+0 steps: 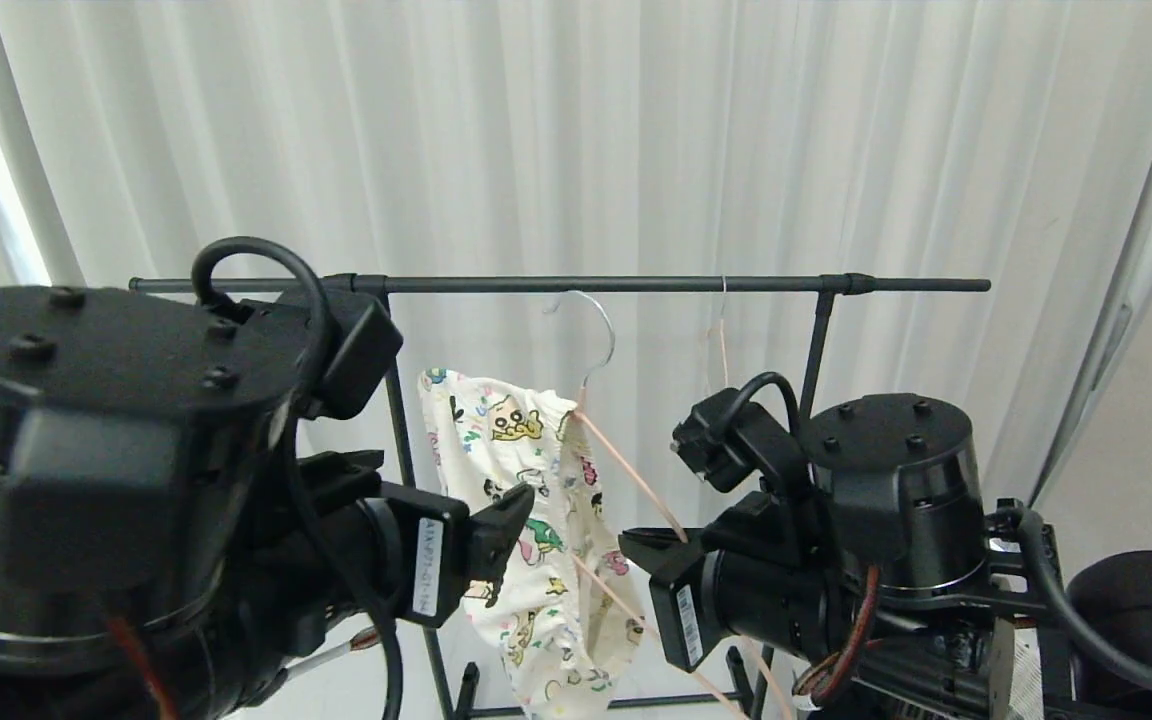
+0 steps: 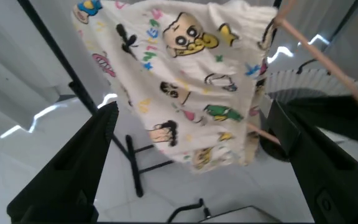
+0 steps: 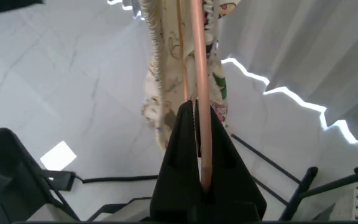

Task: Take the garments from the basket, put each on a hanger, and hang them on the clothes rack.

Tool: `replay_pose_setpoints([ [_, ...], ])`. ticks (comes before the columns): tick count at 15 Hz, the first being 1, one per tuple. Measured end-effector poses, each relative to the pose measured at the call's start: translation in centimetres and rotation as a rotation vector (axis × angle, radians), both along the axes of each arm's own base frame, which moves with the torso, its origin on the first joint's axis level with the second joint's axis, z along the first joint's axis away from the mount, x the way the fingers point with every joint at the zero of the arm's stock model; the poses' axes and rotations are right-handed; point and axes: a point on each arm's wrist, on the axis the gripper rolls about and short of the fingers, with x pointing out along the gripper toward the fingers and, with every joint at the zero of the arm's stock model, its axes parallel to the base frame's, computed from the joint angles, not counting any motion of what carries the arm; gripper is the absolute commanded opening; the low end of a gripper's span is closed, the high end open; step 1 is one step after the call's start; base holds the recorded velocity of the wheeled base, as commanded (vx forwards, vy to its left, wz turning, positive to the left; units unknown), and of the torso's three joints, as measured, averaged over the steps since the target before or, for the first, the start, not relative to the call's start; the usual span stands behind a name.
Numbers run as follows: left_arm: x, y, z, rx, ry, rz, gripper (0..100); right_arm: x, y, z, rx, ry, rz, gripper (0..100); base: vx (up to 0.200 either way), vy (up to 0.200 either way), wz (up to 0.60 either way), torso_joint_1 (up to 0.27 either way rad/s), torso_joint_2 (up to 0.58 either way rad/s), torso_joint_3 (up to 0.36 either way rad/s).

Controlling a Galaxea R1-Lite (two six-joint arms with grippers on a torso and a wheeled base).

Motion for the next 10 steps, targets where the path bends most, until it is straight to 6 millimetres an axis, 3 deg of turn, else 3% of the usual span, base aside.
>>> replay_pose_setpoints([
  [3,-2.0,2.3,-1.2,0.076,0.012,-0.149,100,-1.3,-2.2,-1.5,-0.103,-0.049,0.095,0,0.000,0.000,0.00,0.000,0.00,0.000],
  [8,-4.9,5.3,-3.8,0.139,0.008,-0.635,100,-4.7,-7.1,-3.6,-0.255,-0.124,0.363,0,0.000,0.000,0.00,0.000,0.00,0.000],
  [10,-5.5,6.0,-5.2,0.194,-0.038,-0.766,100,-5.7,-8.2,-4.0,-0.302,-0.149,0.472,0,0.000,0.000,0.00,0.000,0.00,0.000],
])
